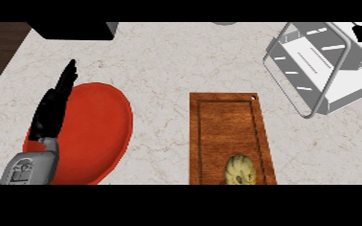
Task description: Pick the tomato from the cutting board and place it in the tiered basket
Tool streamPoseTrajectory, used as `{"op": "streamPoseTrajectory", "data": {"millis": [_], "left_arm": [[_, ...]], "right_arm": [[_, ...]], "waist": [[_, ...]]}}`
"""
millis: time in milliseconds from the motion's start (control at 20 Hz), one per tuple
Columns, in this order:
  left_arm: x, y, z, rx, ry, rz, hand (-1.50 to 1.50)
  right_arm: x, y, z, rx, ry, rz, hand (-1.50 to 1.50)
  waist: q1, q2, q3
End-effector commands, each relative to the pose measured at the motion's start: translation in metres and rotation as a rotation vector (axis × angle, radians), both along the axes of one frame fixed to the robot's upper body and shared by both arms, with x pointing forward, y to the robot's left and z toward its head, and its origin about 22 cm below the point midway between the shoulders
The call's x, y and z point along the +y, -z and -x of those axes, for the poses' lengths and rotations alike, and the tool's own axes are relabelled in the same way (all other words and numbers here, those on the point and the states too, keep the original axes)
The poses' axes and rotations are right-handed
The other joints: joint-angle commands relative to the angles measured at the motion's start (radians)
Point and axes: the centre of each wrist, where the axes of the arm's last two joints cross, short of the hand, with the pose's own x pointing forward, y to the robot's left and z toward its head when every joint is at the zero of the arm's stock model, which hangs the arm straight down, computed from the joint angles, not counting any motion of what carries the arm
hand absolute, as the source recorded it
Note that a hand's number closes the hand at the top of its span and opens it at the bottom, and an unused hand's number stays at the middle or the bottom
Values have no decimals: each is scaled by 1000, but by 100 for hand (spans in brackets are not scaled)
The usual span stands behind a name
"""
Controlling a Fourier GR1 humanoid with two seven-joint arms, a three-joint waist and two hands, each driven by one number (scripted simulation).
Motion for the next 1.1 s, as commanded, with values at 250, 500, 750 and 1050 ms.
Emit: {"op": "streamPoseTrajectory", "data": {"millis": [250, 500, 750, 1050], "left_arm": [[26, 0, 0, 12, -13, -6, 0], [5, 9, 5, -3, -6, -1, 0], [-6, 11, 6, 16, 2, 13, 0], [17, 7, -4, -11, -6, 4, 0]], "right_arm": [[-26, 29, -26, 159, -81, -63, 150], [-29, 77, -29, 367, -38, -287, 150], [-33, 84, -35, 347, -30, -286, -150], [-59, 60, -34, 215, -54, -490, -150]], "waist": [[-2, 0, 0], [-6, -1, 0], [-3, -1, 0], [-4, 2, 0]]}}
